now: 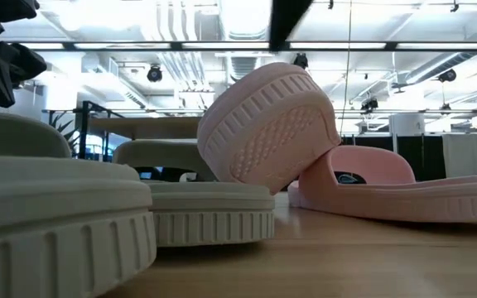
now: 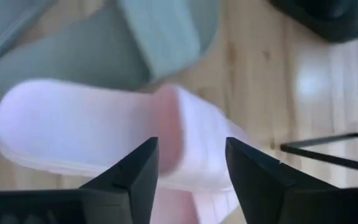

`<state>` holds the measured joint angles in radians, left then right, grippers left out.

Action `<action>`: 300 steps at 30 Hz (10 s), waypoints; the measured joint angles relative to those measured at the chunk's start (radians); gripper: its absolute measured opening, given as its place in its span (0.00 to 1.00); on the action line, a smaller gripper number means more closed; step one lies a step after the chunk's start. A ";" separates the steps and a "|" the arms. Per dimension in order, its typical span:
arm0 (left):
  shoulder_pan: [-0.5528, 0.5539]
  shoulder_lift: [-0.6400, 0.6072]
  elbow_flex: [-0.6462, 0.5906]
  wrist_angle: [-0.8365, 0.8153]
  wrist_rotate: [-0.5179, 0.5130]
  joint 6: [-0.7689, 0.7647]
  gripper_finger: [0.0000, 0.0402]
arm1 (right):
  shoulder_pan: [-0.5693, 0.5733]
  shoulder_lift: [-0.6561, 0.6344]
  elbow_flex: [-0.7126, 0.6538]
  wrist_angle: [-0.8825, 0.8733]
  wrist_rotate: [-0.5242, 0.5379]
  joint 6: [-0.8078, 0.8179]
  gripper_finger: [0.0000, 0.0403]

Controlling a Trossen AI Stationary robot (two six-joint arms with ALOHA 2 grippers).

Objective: Pick and place slides into the shelf
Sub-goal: Move the left pink slide under the shelf, then move the pink slide under the shelf

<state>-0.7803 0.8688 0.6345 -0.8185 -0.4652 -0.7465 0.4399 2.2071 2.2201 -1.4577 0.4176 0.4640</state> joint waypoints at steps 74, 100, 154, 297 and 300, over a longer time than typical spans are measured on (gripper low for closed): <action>0.000 0.001 -0.001 -0.004 -0.015 0.002 0.00 | -0.361 0.026 -0.504 0.638 0.388 0.391 0.35; 0.000 0.001 -0.001 -0.003 -0.015 0.001 0.00 | -0.270 0.021 -0.277 0.541 -0.324 0.590 0.23; 0.000 0.002 -0.003 -0.003 -0.041 -0.006 0.00 | -0.109 -0.127 -0.401 0.062 -0.250 0.721 0.03; 0.001 0.051 -0.002 -0.010 -0.092 -0.136 0.00 | -0.374 -0.036 -0.575 0.467 -0.136 0.677 0.18; 0.001 0.051 -0.002 -0.009 -0.092 -0.138 0.00 | -0.397 -0.036 -0.575 0.468 -0.114 0.651 0.18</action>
<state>-0.7792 0.9203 0.6327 -0.8275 -0.5575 -0.8845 0.0426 2.1712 1.6451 -0.9900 0.3034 1.1153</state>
